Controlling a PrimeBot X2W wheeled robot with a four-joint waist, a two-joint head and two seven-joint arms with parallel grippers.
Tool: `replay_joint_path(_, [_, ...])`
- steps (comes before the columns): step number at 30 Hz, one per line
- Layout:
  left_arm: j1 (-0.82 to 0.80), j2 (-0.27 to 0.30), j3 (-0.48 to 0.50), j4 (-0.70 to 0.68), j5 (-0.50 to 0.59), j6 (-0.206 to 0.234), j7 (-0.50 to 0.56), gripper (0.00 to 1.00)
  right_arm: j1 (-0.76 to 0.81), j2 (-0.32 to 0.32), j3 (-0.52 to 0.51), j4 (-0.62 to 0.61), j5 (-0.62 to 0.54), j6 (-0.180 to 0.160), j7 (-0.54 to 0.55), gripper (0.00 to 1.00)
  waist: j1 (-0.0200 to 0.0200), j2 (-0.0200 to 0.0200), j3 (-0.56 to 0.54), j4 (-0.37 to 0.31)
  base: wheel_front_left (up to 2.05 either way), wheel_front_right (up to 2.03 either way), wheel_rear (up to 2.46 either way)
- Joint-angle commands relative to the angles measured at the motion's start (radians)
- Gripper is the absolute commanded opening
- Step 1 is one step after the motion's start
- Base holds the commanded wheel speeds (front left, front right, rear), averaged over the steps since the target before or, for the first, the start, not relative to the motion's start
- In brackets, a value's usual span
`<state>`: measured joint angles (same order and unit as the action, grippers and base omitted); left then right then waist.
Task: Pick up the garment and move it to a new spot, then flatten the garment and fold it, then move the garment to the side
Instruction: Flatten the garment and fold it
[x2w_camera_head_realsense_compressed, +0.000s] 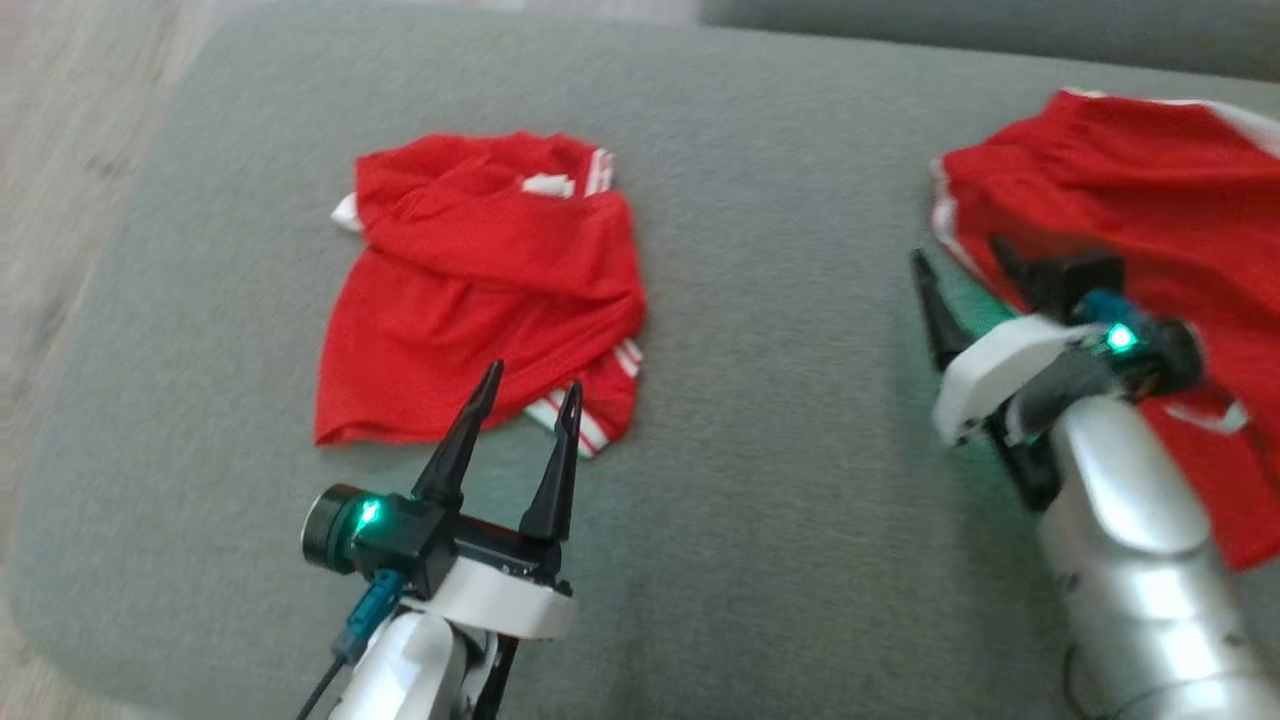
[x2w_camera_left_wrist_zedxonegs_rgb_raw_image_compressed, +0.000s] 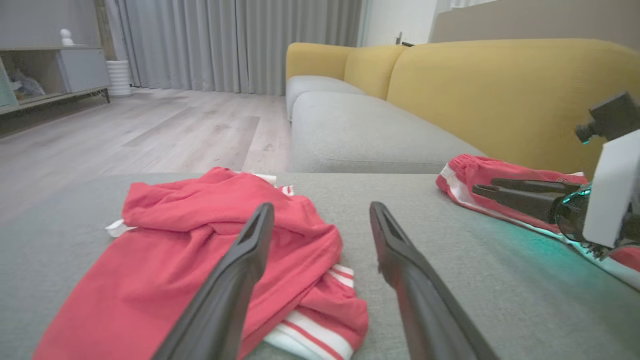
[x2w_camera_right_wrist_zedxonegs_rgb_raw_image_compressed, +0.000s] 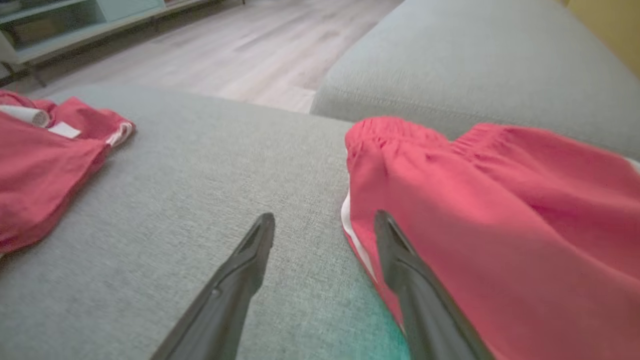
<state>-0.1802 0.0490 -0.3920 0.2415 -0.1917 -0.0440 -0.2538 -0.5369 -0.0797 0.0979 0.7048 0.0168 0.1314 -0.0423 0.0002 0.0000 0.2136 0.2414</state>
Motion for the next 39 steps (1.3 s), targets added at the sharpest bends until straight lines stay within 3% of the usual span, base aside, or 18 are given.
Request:
replay_joint_path(1, [-0.043,0.001,0.020,-0.033,-0.009,0.006,-0.008,1.00,-0.059,-0.022,0.003,0.020,0.003,-0.001,0.017,1.00,-0.0002,0.0000,0.046,0.053,0.00,0.00,0.00])
replay_joint_path(6, [-0.058,0.001,0.003,-0.038,-0.019,0.013,-0.008,1.00,-0.137,-0.076,-0.052,0.144,0.029,-0.001,0.033,1.00,-0.0002,0.0000,0.074,0.084,0.00,0.00,0.00])
replay_joint_path(14, [-0.070,0.001,0.001,-0.037,-0.024,0.023,-0.008,1.00,-0.198,-0.084,-0.030,0.273,0.049,-0.001,0.001,1.00,-0.0002,0.0000,0.089,0.080,0.00,0.00,0.00])
replay_joint_path(15, [-0.072,0.001,-0.001,-0.036,-0.024,0.023,-0.008,1.00,-0.203,-0.077,-0.022,0.284,0.059,-0.001,-0.006,0.93,-0.0002,0.0000,0.088,0.077,0.00,0.00,0.00])
replay_joint_path(16, [-0.074,0.001,-0.002,-0.034,-0.024,0.023,-0.008,1.00,-0.208,-0.069,-0.011,0.293,0.070,-0.001,-0.016,0.11,-0.0002,0.0000,0.087,0.073,0.00,0.00,0.00])
replay_joint_path(17, [-0.075,0.001,-0.002,-0.033,-0.024,0.023,-0.008,1.00,-0.213,-0.062,0.000,0.300,0.084,-0.001,-0.028,0.00,-0.0002,0.0000,0.085,0.068,0.00,0.00,0.00])
replay_joint_path(23, [-0.076,0.001,0.004,-0.024,-0.017,0.022,-0.008,1.00,-0.220,-0.032,0.087,0.310,0.175,-0.001,-0.080,0.00,-0.0002,0.0000,0.063,0.043,0.00,0.00,0.00])
replay_joint_path(29, [-0.064,0.001,0.015,-0.016,-0.009,0.017,-0.008,1.00,-0.167,-0.018,0.311,0.237,0.346,-0.001,-0.095,0.00,-0.0002,0.0000,0.023,0.009,0.00,0.00,0.00])
replay_joint_path(33, [-0.052,0.001,0.018,-0.013,-0.006,0.016,-0.008,1.00,-0.118,-0.060,0.475,0.129,0.495,-0.001,-0.074,0.00,-0.0002,0.0000,-0.008,-0.011,0.00,0.00,0.00])
replay_joint_path(39, [-0.030,0.002,0.032,-0.004,0.004,0.013,-0.008,1.00,-0.064,-0.180,0.716,-0.071,0.717,-0.001,0.008,0.00,-0.0002,0.0000,-0.054,-0.038,0.00,0.00,0.00])
